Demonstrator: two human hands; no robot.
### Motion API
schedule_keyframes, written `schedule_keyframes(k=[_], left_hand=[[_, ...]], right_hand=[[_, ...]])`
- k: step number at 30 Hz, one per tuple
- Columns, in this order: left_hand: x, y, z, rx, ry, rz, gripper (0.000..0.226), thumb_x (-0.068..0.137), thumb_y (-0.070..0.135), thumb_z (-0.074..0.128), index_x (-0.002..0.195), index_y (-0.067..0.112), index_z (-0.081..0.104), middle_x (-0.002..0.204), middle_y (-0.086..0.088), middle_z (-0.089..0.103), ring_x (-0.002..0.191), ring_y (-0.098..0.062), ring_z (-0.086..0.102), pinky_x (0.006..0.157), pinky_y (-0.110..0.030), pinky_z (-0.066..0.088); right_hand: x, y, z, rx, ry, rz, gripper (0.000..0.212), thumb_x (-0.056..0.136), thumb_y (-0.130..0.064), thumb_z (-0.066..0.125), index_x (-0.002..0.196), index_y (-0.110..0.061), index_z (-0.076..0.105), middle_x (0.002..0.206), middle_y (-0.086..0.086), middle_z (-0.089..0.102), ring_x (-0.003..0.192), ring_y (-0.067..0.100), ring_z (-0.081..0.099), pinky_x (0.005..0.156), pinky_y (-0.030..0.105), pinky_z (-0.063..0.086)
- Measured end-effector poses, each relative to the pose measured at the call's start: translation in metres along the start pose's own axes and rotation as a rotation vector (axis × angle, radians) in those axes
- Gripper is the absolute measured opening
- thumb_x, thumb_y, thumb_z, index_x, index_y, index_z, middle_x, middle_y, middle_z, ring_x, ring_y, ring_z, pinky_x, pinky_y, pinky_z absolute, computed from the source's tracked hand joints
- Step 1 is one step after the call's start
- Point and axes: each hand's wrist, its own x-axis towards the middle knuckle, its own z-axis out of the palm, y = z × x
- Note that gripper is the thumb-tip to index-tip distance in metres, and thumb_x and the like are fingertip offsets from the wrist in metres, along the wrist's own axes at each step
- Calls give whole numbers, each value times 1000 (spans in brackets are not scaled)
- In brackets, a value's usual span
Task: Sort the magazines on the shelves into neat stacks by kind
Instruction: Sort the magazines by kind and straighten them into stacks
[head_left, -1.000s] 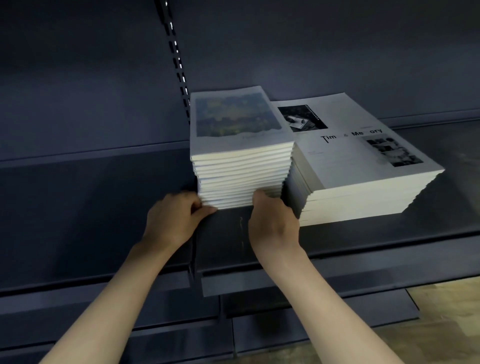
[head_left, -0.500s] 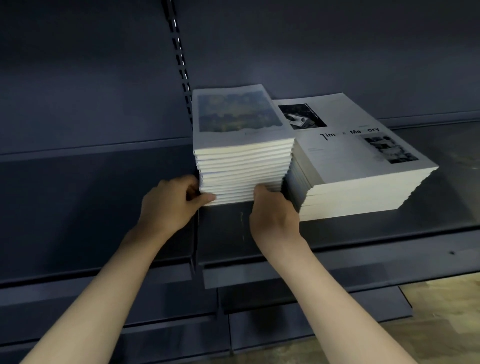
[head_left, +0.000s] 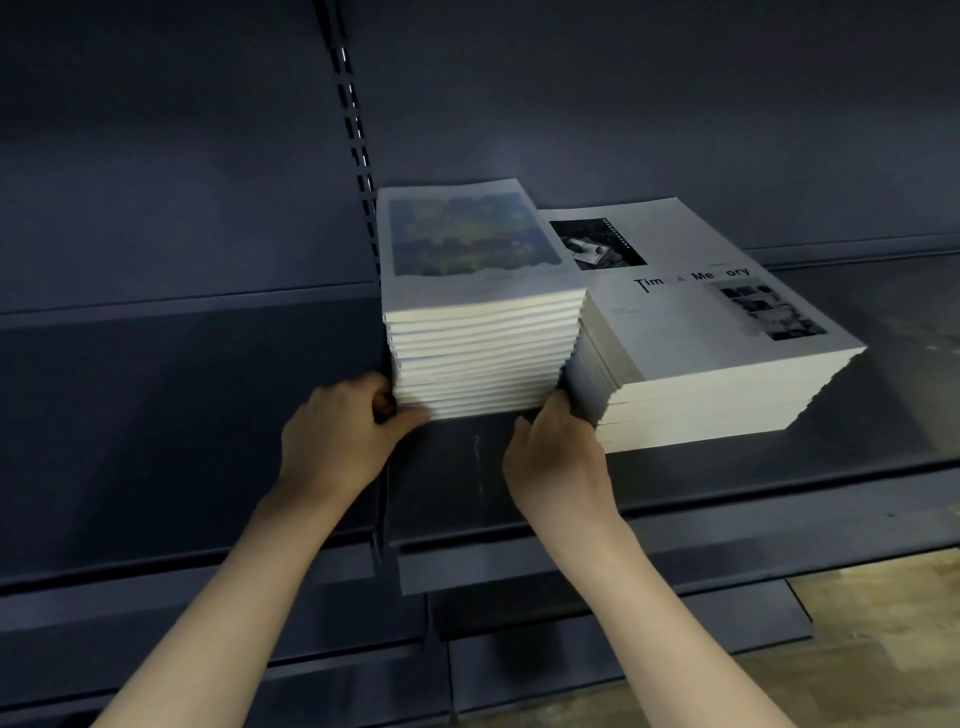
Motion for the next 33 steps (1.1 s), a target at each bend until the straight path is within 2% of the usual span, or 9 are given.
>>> schedule_keyframes(k=[4,12,17,21,24,28,30,32,33], left_hand=[[-1,1,3,-26,8,-15,34,79,48,66,90,15,69,88,1,69,77,-18,61,60,-28,43],[2,3,7,-73,20,-10,29,80,39,69,89,11,71,85,-4,70,72,-20,62,63,-35,51],[0,12,-7,5,-26,-14,50,73,64,60,86,17,71,84,2,69,72,-13,56,55,-25,40],[2,20,-26,-74,54,-12,60,67,73,53,86,20,72,87,5,71,82,-17,64,67,-32,50],[8,19,-31,-106,38,-8,54,66,70,55,70,19,71,69,6,68,69,-16,63,60,-30,49],[9,16,-28,-149,40,-46,48,71,61,64,54,16,61,50,4,56,50,-12,50,50,-23,32],[8,16,-27,-170,49,-46,41,72,59,64,57,22,61,56,7,60,55,-12,54,51,-24,34],[8,19,-27,-124,64,-20,36,74,57,65,78,22,68,74,8,68,72,-16,62,59,-29,45],[8,21,-28,-82,76,0,39,74,57,65,88,20,68,83,7,70,80,-17,64,64,-31,48]], right_hand=[[3,3,4,103,69,-29,42,100,-19,36,140,-7,28,117,13,58,104,28,57,70,26,38],[9,5,9,105,143,-37,36,100,-18,36,132,-4,37,111,15,60,97,29,60,67,28,40],[13,3,3,37,76,-41,27,100,-18,36,120,-3,44,107,14,61,92,27,61,63,25,40],[18,-2,-11,-39,15,-26,20,101,-15,37,109,-2,50,109,14,61,97,25,59,56,20,31],[19,-6,-15,-72,-40,-26,16,99,-14,37,104,-5,49,101,14,58,90,24,56,63,22,33],[18,-9,-18,-65,-91,6,7,95,-16,40,93,-9,41,91,6,43,82,19,44,67,25,31],[16,-10,-20,-67,-115,22,11,95,-16,40,86,-9,41,89,6,43,85,23,49,66,25,32],[16,-10,-22,-76,-131,18,21,97,-15,39,76,-11,42,89,7,48,95,27,57,64,24,32],[17,-11,-22,-98,-135,21,20,98,-15,38,80,-11,47,93,10,53,99,26,59,61,23,33]])
